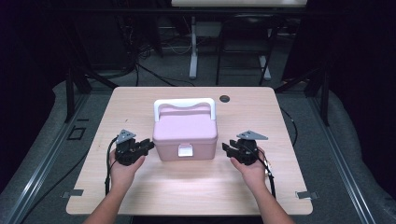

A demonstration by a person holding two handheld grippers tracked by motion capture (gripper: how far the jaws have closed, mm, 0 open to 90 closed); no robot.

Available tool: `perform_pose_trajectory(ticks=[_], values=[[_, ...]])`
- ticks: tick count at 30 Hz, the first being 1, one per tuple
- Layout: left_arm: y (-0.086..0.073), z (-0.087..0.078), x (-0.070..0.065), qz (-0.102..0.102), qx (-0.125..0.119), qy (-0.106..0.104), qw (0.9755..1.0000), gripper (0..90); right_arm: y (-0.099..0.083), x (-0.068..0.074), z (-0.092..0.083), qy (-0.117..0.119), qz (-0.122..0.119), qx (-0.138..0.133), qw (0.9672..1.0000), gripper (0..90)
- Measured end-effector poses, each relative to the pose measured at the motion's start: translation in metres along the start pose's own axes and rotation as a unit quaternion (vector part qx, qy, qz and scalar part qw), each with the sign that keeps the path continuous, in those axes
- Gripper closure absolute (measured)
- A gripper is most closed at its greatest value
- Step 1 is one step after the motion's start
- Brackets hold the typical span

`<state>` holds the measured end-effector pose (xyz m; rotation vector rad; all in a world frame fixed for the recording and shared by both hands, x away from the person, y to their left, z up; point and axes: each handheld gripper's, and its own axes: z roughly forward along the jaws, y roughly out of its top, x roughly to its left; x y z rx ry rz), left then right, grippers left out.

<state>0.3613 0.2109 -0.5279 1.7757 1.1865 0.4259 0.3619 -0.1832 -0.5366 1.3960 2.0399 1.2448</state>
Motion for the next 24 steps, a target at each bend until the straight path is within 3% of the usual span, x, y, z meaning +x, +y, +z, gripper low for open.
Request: perform_pose_trajectory(ticks=[9, 15, 19, 24], values=[[-0.001, 0.004, -0.001, 0.002, -0.002, 0.005, 1.0, 75.1, 0.005, 0.007, 0.01, 0.002, 0.0, -0.001, 1.0, 64.2], [0.0, 0.005, -0.001, 0.004, 0.002, -0.006, 1.0, 80.9, 0.006, 0.011, 0.015, 0.006, -0.001, -0.004, 1.0, 66.3], [0.0, 0.006, -0.003, 0.006, 0.001, -0.006, 1.0, 85.4, 0.005, 0.015, 0.016, 0.001, 0.003, -0.014, 0.9999, 73.0], [-0.001, 0.005, -0.006, 0.012, 0.002, -0.009, 0.9999, 89.5, 0.005, 0.023, 0.016, -0.008, -0.021, -0.014, 0.9996, 85.5]])
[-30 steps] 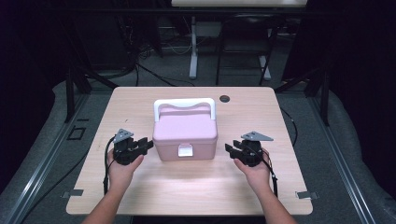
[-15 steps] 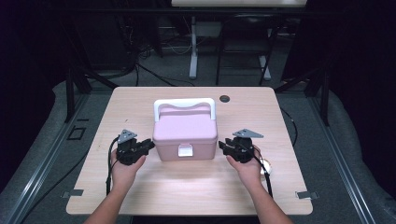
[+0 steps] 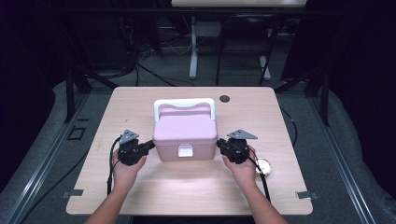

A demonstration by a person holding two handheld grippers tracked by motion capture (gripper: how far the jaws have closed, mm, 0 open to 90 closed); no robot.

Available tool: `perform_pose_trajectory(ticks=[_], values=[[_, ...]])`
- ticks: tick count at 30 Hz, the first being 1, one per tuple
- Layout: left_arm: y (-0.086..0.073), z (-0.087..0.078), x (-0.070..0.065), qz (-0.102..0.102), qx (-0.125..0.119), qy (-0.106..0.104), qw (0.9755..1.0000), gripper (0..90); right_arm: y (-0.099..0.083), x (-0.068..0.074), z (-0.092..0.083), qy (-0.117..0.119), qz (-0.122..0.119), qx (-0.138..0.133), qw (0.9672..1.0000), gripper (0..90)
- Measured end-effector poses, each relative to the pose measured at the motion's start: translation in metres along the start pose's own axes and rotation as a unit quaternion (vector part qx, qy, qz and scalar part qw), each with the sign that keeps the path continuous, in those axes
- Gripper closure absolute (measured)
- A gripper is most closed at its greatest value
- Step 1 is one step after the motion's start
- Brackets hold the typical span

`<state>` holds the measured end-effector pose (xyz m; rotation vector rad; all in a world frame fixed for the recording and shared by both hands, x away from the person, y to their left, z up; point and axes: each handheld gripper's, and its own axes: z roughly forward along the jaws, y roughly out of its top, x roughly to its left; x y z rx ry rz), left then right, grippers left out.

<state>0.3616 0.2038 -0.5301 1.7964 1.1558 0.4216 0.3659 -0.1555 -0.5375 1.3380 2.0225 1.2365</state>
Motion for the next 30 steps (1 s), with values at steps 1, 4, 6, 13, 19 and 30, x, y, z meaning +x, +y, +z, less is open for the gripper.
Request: perform_pose_trajectory(ticks=[1, 4, 6, 13, 19, 30], values=[[0.0, 0.0, 0.0, 0.0, 0.001, -0.001, 1.0, 89.5, 0.0, 0.002, 0.0, 0.0, -0.001, 0.003, 1.0, 88.8], [-0.001, -0.001, -0.002, -0.001, 0.004, 0.001, 1.0, 89.8, -0.001, 0.006, 0.0, -0.012, -0.008, 0.003, 0.9999, 90.0], [-0.001, -0.002, -0.003, 0.0, 0.004, 0.004, 1.0, 89.9, -0.001, 0.007, 0.0, -0.014, -0.006, 0.002, 0.9999, 90.0], [-0.001, -0.003, -0.007, 0.004, 0.005, 0.003, 1.0, 90.0, -0.003, 0.007, -0.006, -0.005, -0.001, 0.01, 0.9999, 90.0], [-0.002, -0.005, -0.01, 0.007, 0.01, 0.001, 0.9999, 90.0, -0.004, 0.007, -0.012, 0.001, -0.01, 0.023, 0.9997, 90.0], [-0.004, -0.011, -0.016, 0.015, 0.022, -0.006, 0.9996, 90.0, -0.011, 0.008, -0.026, 0.009, -0.015, 0.027, 0.9995, 90.0]])
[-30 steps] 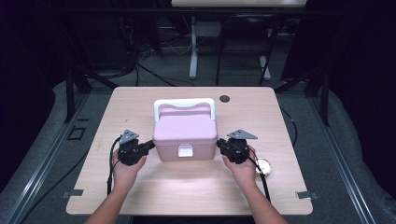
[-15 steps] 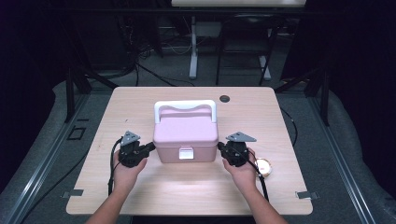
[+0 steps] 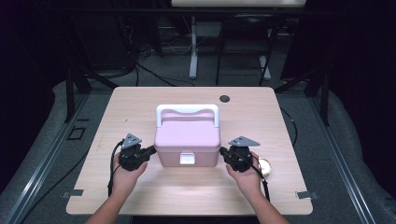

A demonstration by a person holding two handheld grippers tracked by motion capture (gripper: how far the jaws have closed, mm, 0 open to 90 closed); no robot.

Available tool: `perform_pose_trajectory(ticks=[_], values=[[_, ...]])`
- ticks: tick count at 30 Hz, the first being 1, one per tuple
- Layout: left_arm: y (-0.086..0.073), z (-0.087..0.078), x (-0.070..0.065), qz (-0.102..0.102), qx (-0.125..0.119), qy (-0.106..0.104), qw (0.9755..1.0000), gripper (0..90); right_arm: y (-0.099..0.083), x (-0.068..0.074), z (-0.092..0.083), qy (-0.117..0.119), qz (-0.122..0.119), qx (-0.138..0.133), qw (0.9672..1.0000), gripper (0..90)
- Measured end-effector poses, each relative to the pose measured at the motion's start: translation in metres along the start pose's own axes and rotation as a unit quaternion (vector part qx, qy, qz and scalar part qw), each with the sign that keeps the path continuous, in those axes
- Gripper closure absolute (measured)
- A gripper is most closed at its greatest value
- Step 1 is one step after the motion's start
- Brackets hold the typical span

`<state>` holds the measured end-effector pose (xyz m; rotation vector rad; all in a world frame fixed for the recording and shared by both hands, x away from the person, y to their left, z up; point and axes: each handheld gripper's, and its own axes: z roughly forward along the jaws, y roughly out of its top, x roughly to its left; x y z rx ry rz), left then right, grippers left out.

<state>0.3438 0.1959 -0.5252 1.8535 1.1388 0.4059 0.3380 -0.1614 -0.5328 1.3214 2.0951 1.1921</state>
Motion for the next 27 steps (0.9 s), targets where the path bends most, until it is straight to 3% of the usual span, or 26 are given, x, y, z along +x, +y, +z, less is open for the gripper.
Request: perform_pose_trajectory(ticks=[10, 20, 27], values=[[-0.004, -0.006, -0.011, 0.014, 0.011, -0.007, 0.9998, 90.0, -0.006, 0.002, -0.01, -0.002, 0.0, 0.003, 1.0, 90.0], [-0.012, -0.018, -0.029, 0.037, 0.028, -0.034, 0.9983, 90.0, -0.022, 0.002, -0.036, 0.005, -0.003, 0.013, 0.9999, 90.0], [-0.018, -0.024, -0.038, 0.038, 0.03, -0.044, 0.9979, 90.0, -0.032, 0.005, -0.051, 0.008, -0.007, 0.016, 0.9998, 90.0]])
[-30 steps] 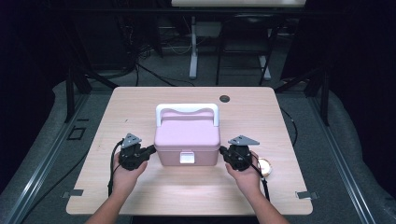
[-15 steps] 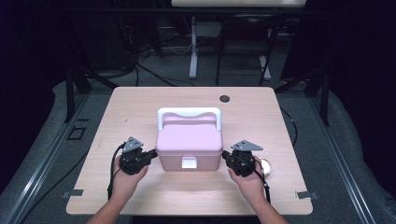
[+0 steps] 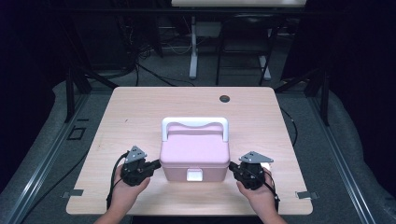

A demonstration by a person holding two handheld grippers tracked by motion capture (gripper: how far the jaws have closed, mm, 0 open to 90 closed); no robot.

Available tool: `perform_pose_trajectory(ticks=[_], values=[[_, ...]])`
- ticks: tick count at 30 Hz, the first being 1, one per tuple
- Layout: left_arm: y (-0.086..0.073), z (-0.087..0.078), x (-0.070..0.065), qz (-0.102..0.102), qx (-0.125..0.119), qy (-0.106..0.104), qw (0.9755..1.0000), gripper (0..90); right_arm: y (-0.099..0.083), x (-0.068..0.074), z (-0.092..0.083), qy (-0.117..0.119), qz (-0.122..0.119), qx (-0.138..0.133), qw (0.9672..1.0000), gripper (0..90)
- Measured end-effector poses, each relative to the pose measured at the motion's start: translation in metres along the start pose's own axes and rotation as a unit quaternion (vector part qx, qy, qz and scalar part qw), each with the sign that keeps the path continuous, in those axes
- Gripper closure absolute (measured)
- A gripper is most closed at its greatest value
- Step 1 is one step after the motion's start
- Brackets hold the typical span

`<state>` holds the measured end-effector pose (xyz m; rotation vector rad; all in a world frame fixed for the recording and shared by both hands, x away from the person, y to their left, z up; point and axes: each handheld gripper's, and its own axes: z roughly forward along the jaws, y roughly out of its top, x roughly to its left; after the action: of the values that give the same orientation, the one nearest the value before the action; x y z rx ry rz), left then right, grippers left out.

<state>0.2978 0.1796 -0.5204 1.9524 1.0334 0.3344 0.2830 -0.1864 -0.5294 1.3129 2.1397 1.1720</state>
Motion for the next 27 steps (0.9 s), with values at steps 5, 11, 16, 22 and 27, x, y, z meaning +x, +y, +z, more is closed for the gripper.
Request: perform_pose_trajectory(ticks=[5, 11, 16, 22, 27], values=[[-0.002, -0.003, -0.006, 0.008, 0.005, -0.006, 0.9999, 90.0, -0.006, 0.0, -0.007, 0.0, 0.001, -0.003, 1.0, 90.0], [-0.005, -0.005, -0.008, 0.006, 0.004, -0.01, 0.9999, 90.0, -0.01, 0.003, -0.012, 0.002, 0.001, -0.002, 1.0, 90.0], [-0.007, -0.008, -0.009, 0.005, 0.007, -0.01, 0.9999, 90.0, -0.012, 0.005, -0.015, 0.004, 0.002, -0.001, 1.0, 90.0], [-0.012, -0.011, -0.012, 0.004, 0.003, -0.01, 0.9999, 90.0, -0.015, 0.008, -0.017, 0.005, 0.001, -0.005, 1.0, 90.0], [-0.016, -0.015, -0.013, 0.0, 0.001, -0.015, 0.9999, 90.0, -0.018, 0.01, -0.02, 0.009, -0.005, -0.006, 0.9999, 90.0]])
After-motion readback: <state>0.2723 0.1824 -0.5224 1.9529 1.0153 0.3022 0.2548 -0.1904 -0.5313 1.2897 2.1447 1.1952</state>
